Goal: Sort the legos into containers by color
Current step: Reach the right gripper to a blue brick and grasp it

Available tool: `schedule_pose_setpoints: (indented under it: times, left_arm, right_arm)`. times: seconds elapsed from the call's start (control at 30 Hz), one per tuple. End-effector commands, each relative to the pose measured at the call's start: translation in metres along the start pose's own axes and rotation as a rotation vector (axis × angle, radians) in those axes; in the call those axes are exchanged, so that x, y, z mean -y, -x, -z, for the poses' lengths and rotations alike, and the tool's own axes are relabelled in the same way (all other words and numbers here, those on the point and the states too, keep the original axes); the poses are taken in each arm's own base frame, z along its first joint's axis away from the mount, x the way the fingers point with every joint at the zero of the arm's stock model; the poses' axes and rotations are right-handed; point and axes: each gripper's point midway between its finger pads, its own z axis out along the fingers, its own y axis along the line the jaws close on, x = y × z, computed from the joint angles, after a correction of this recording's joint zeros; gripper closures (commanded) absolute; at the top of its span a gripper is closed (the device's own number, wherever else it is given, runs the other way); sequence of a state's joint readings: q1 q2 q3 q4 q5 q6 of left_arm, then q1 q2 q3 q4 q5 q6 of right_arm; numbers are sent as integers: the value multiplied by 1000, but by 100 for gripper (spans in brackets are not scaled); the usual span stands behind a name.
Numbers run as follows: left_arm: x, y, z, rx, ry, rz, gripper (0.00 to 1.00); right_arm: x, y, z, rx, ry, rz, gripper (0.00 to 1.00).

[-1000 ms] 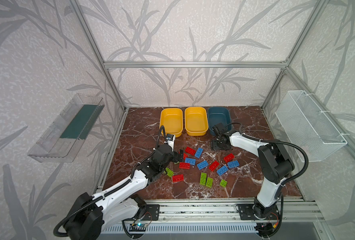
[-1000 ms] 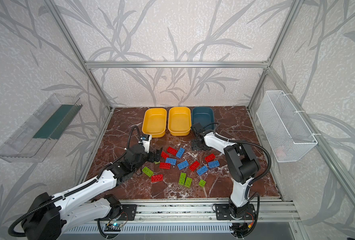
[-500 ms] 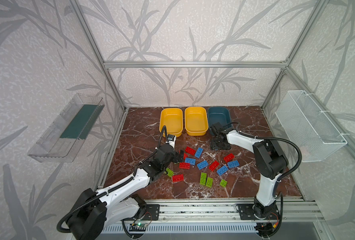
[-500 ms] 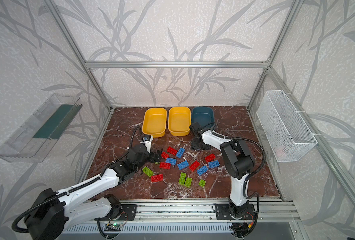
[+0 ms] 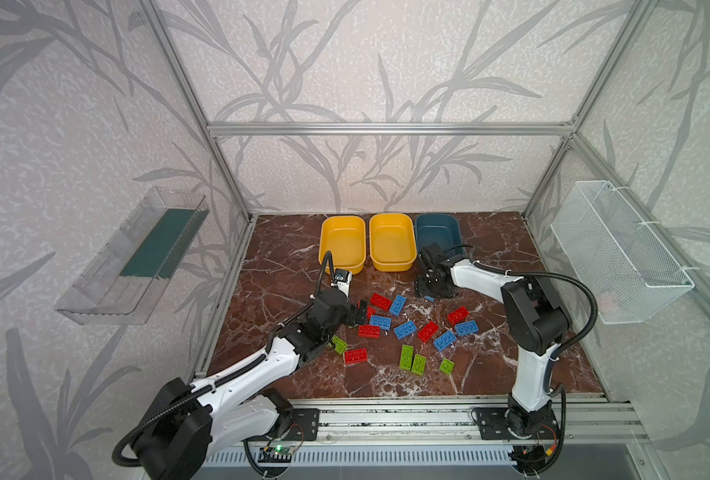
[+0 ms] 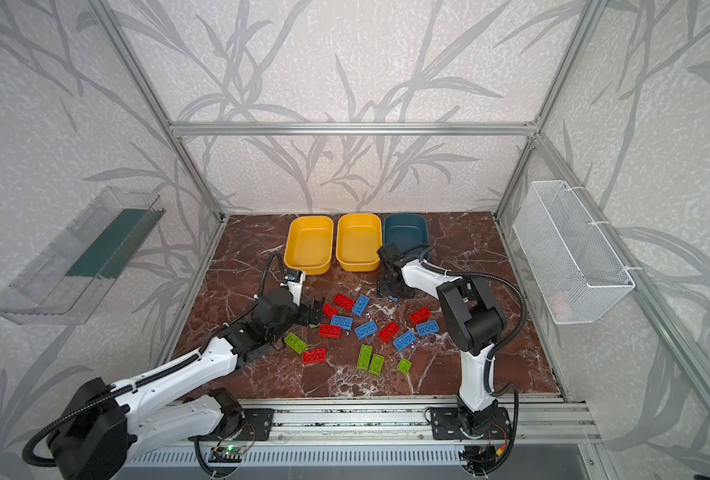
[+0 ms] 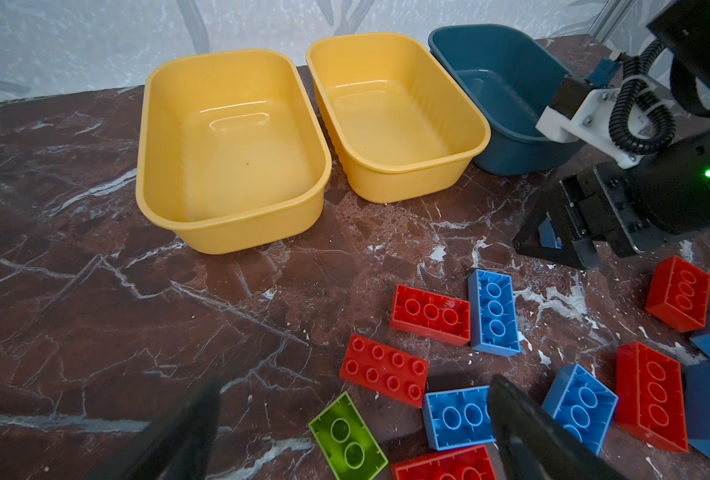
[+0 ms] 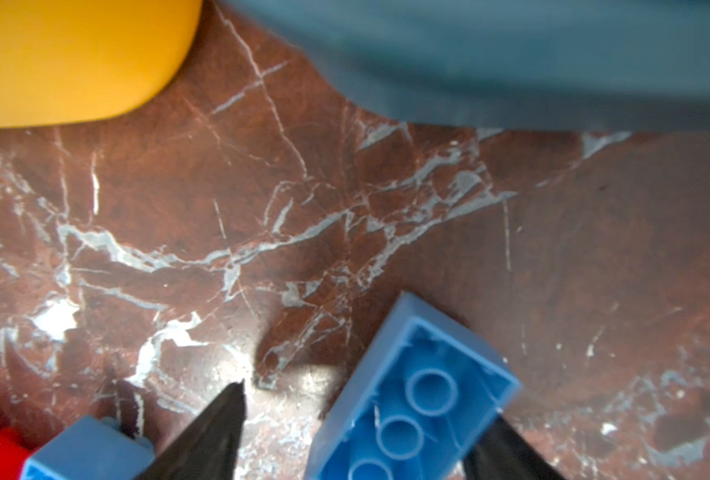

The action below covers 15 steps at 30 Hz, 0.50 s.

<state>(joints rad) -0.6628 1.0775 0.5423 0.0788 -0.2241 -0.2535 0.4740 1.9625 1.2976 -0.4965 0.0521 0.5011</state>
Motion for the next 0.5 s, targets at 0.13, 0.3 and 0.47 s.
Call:
schedule_pose_setpoints:
  times: [0.13,0.3,0.47]
  left_arm:
    - [-5,4,9,17,21,-8,1]
    - [-5,6,13,28,13,-4,1]
    - [-3,9,16,30,0,2,1]
  right_arm:
    - [9,-6,-9,-52,-68,-30,57]
    - [8,-13,4,-54,-64,-12,70]
    - [-8,-15,35,-32,-22,37,76]
